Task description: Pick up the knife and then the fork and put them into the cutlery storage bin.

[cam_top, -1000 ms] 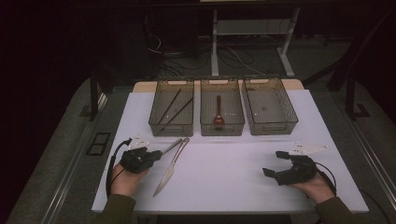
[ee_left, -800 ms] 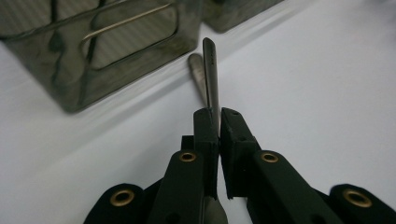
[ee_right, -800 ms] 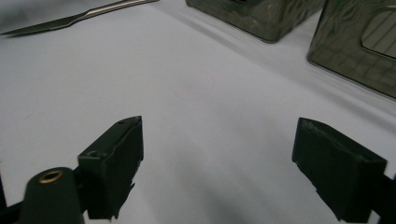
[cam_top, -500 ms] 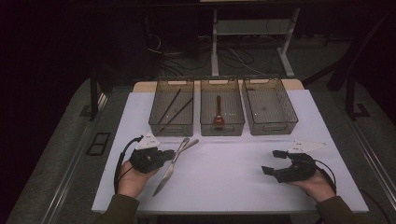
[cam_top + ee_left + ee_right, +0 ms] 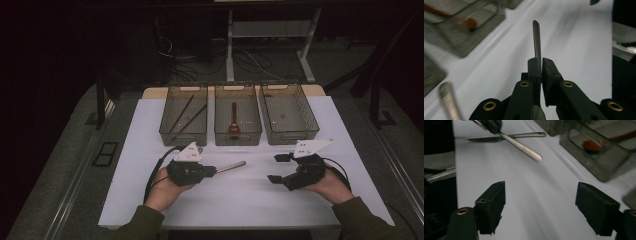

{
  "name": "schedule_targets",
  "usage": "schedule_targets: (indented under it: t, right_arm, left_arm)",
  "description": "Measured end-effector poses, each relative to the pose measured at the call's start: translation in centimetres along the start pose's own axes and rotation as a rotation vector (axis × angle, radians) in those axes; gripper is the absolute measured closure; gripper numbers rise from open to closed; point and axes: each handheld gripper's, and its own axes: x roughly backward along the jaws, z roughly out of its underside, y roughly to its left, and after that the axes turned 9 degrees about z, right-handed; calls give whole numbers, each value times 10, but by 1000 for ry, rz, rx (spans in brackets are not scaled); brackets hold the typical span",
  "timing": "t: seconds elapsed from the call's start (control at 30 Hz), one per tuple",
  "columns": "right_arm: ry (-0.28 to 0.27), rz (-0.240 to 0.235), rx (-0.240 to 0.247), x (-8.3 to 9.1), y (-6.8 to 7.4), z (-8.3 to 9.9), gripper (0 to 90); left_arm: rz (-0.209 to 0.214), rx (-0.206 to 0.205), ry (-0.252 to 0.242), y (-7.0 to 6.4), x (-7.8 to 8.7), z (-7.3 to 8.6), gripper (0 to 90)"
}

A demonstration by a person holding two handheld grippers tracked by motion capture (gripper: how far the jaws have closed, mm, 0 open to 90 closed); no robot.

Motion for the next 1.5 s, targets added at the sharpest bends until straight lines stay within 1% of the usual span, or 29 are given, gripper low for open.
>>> schedule_targets:
  t: [0.03,0.1,0.2,0.3,0.33,0.37,0.43,0.47,0.57,0.6,0.67,0.77,0.8,0.83,0.87,0.9,0.97,1.07,1.1,1.17,1.2,1.23,1.27,1.3,1.33,1.37,1.4,1.43,1.5]
  right_arm:
    - [4,-14,13,-3,0,-4,256]
    - [18,-58,42,-9,1,-12,283]
    - [41,-110,66,-19,2,-21,304]
    - [65,-131,100,-28,3,-27,329]
    - [68,-136,102,-30,4,-29,339]
    - [71,-144,113,-32,4,-30,353]
    - [85,-152,153,-37,3,-31,374]
    - [99,-163,150,-39,5,-32,383]
    - [141,-191,204,-46,7,-32,441]
    - [156,-191,221,-48,7,-32,466]
    - [183,-195,244,-51,9,-31,506]
    - [212,-207,262,-53,11,-29,584]
    - [215,-210,272,-54,12,-29,618]
    - [221,-219,279,-54,13,-28,635]
    - [224,-216,291,-55,14,-28,661]
    - [231,-219,290,-55,15,-28,685]
    - [238,-218,305,-56,16,-27,698]
    - [235,-229,327,-57,18,-27,726]
    - [242,-227,323,-57,19,-27,739]
    - [243,-239,340,-57,20,-27,795]
    - [246,-243,342,-57,21,-27,808]
    - [253,-252,343,-57,22,-27,842]
    - [257,-256,360,-58,22,-26,852]
    - [268,-260,360,-60,23,-25,853]
    - [281,-261,373,-61,24,-25,855]
    - [273,-260,381,-63,23,-24,857]
    - [279,-260,371,-65,22,-23,858]
    - [288,-259,373,-65,22,-23,858]
    - [287,-255,360,-64,20,-23,858]
  left_arm:
    - [20,-16,5,-1,-4,-3,851]
    - [49,-42,20,-3,-12,-8,851]
    - [87,-71,28,-4,-23,-16,851]
    - [110,-99,35,-4,-33,-24,851]
    - [119,-115,46,-3,-36,-27,851]
    - [125,-119,38,-4,-39,-29,851]
    - [148,-145,44,-3,-45,-35,851]
    - [161,-154,45,-4,-48,-38,851]
    - [181,-195,61,-4,-54,-45,851]
    - [185,-205,63,-5,-56,-47,851]
    - [199,-220,68,-5,-58,-49,851]
    - [205,-226,69,-7,-61,-50,851]
    - [205,-237,77,-7,-61,-50,851]
    - [211,-214,78,-9,-62,-49,851]
    - [208,-226,84,-8,-62,-49,850]
    - [209,-215,86,-9,-63,-48,850]
    - [214,-215,85,-10,-64,-48,851]
    - [218,-220,85,-10,-65,-49,850]
    - [218,-225,86,-10,-65,-49,850]
    - [220,-230,86,-10,-65,-49,850]
    - [221,-243,83,-9,-64,-49,850]
    - [228,-248,58,-8,-63,-50,856]
    - [238,-242,34,-8,-61,-51,893]
    - [238,-231,24,-8,-60,-51,891]
    - [231,-226,24,-6,-59,-51,889]
    - [220,-212,19,-5,-58,-50,852]
    - [211,-201,18,-3,-57,-49,817]
    - [209,-195,13,-2,-55,-47,800]
    - [203,-168,-3,-1,-52,-45,745]
